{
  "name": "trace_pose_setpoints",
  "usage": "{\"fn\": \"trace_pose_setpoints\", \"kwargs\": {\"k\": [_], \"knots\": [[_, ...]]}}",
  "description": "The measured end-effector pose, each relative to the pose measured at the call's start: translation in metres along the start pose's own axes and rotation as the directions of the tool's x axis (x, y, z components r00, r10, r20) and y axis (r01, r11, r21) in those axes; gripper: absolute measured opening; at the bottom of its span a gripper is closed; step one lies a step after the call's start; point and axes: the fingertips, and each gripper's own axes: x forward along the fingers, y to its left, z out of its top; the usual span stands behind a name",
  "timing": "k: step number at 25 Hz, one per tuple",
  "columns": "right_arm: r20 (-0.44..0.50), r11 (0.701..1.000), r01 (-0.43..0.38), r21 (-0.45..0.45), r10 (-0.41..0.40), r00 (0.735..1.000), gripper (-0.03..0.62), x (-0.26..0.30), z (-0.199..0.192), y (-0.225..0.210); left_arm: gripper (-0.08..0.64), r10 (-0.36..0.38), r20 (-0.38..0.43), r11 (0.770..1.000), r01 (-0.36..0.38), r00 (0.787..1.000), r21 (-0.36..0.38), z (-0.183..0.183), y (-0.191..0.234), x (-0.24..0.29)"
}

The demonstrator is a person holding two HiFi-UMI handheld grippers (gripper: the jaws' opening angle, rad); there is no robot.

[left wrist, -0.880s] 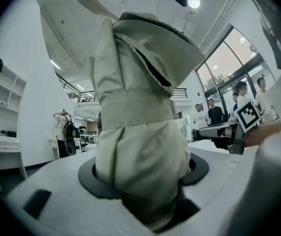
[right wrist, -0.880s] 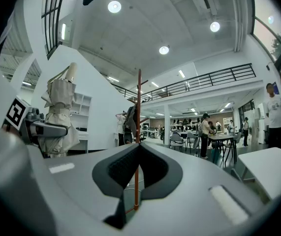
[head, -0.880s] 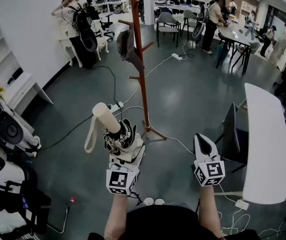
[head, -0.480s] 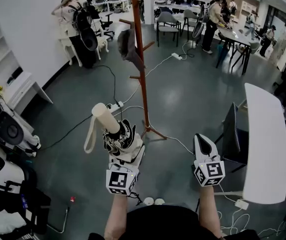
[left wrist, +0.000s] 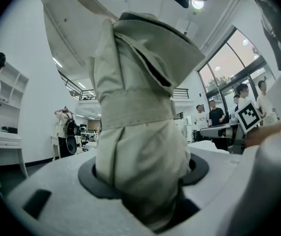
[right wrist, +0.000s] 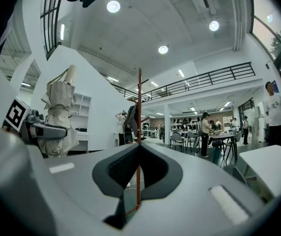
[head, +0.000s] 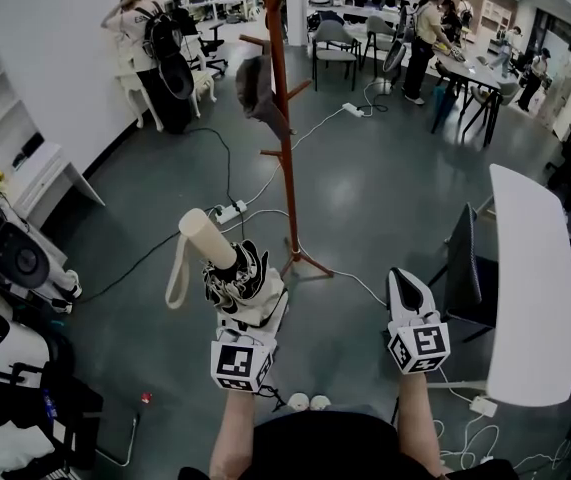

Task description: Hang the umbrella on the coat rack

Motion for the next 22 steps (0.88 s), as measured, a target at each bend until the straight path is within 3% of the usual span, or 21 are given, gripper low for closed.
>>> {"fn": "trace_pose_setpoints", "kwargs": {"k": [22], "knots": [[-0.038, 0.999, 0.05, 0.0, -0.05, 0.998, 0.006, 0.004, -0.016, 0.018, 0.287, -0.04, -0.016, 0.998, 0.039, 0.999, -0.041, -0.016, 0.03, -0.003]]}}
